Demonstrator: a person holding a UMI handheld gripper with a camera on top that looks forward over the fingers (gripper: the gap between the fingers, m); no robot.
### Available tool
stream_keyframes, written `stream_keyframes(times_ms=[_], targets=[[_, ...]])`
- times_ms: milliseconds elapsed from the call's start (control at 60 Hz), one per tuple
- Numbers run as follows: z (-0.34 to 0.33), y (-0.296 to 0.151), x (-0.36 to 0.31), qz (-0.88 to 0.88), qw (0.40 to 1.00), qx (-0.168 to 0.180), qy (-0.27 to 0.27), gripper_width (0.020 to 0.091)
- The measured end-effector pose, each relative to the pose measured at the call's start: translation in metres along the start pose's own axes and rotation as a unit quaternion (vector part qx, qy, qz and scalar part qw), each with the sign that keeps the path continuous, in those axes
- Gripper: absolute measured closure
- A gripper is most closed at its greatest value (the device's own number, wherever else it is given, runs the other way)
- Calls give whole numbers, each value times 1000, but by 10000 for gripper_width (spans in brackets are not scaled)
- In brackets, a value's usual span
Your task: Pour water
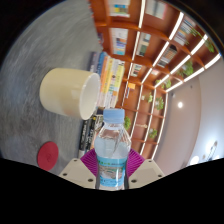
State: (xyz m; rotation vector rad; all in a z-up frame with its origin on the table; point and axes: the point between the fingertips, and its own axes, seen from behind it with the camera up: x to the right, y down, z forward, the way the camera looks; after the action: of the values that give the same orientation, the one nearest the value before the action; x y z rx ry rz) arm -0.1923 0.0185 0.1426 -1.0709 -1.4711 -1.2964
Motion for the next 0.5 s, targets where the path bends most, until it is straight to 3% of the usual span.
stream_keyframes(times_ms=[100, 183, 300, 350, 383, 500], targets=[[-6, 14, -3, 164, 986, 4, -33, 783], [-8, 8, -10, 335, 940, 19, -64, 783], [-17, 13, -8, 566, 815, 52, -116, 782], [-18, 1, -13, 631, 766, 53, -113, 782], [-17, 21, -12, 663, 737, 62, -118, 781], [-19, 23, -25, 751, 644, 64, -130, 783]])
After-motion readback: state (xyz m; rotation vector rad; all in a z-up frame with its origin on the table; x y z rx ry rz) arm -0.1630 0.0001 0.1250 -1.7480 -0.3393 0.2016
